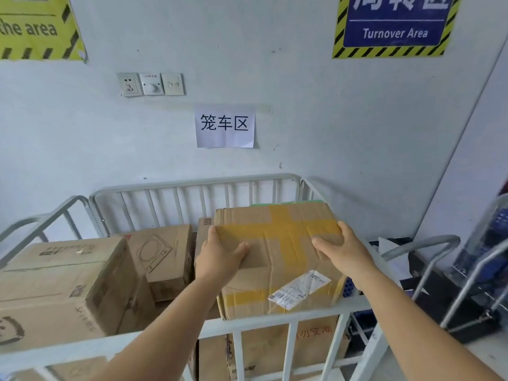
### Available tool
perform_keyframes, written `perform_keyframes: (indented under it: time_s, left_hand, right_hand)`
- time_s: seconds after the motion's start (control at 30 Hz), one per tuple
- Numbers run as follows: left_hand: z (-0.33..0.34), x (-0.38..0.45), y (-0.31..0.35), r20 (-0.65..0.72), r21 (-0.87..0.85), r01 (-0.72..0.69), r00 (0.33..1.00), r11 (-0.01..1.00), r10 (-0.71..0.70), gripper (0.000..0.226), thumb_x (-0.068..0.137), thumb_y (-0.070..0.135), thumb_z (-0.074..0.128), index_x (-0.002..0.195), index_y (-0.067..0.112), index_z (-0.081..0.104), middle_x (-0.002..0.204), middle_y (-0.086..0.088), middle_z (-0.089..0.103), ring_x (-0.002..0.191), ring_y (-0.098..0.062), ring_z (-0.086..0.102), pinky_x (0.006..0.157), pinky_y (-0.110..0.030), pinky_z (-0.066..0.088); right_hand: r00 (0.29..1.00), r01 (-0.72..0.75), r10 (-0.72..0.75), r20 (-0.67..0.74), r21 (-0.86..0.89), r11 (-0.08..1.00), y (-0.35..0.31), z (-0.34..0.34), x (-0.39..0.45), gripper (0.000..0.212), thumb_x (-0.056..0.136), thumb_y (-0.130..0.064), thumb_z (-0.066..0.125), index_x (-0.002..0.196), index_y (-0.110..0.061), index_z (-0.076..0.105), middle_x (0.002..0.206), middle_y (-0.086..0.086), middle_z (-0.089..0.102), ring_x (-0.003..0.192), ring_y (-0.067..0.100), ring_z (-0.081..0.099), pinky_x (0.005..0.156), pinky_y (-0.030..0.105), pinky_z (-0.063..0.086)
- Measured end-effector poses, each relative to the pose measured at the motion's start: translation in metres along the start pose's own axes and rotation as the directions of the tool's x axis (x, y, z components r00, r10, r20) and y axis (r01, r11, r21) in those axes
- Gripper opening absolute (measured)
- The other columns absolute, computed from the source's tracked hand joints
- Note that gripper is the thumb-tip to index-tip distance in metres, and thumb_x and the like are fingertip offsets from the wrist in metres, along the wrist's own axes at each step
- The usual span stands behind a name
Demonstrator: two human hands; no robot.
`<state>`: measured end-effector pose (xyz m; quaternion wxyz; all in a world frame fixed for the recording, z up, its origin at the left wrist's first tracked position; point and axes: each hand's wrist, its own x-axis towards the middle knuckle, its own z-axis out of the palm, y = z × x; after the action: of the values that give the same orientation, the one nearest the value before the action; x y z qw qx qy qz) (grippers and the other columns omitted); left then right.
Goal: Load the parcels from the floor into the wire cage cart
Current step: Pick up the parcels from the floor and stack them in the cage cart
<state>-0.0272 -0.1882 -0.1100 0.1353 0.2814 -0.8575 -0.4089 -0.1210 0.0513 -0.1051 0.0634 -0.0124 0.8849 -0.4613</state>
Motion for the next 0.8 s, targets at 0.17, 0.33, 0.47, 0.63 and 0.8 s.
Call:
perform_keyframes:
  time_s: [0.17,0.33,0.47,0.63,0.8]
  left_hand:
    - [0.030,0.036,0.011,0.054,0.038,0.056,0.997,0.998,-0.058,0.080,0.081,0.056,0.062,0.144,0.021,0.027,0.123,-0.005,0.057,0.107,-0.029,0.058,0.090,-0.042,0.051]
    - [0.064,0.045,0.007,0.107,0.028,0.102,0.989,0.994,-0.104,0.077,0.083,0.049,0.065,0.141,0.015,0.029,0.123,-0.005,0.057,0.106,-0.027,0.058,0.089,-0.041,0.051]
    - [0.085,0.047,0.001,0.118,0.016,0.139,0.983,0.990,-0.139,0.085,0.080,0.050,0.069,0.145,0.017,0.025,0.127,-0.002,0.055,0.107,-0.026,0.059,0.088,-0.043,0.053]
    - [0.097,0.052,-0.002,0.115,0.016,0.129,0.985,0.992,-0.130,0.091,0.074,0.053,0.072,0.145,0.019,0.025,0.129,-0.003,0.054,0.115,-0.027,0.054,0.094,-0.045,0.049]
    - [0.101,0.059,0.000,0.146,0.042,0.124,0.981,0.991,-0.129,0.090,0.077,0.055,0.068,0.146,0.019,0.023,0.133,-0.006,0.050,0.112,-0.029,0.056,0.091,-0.045,0.051]
  right_hand:
    - [1.000,0.011,-0.011,-0.006,-0.017,1.000,0.002,-0.011,0.042,0.089,0.081,-0.053,0.068,0.153,-0.026,0.023,0.147,-0.002,0.045,0.133,0.023,0.044,0.108,0.046,0.039]
    - [1.000,-0.004,0.006,0.018,-0.081,0.997,0.014,-0.013,0.064,0.085,0.083,-0.046,0.069,0.152,-0.025,0.024,0.150,-0.001,0.040,0.136,0.024,0.039,0.107,0.045,0.037]
    - [0.997,-0.056,0.060,0.050,-0.075,0.996,0.033,-0.009,0.073,0.085,0.084,-0.043,0.069,0.153,-0.028,0.022,0.151,-0.001,0.038,0.135,0.025,0.040,0.104,0.045,0.038]
    - [0.990,-0.121,0.122,0.066,-0.026,0.992,0.052,-0.003,0.081,0.087,0.082,-0.046,0.069,0.152,-0.032,0.020,0.151,-0.001,0.039,0.135,0.025,0.040,0.108,0.049,0.038]
    - [0.989,-0.120,0.125,0.073,-0.078,0.990,0.054,-0.002,0.088,0.088,0.082,-0.051,0.066,0.153,-0.031,0.018,0.154,0.000,0.035,0.138,0.026,0.036,0.110,0.052,0.035]
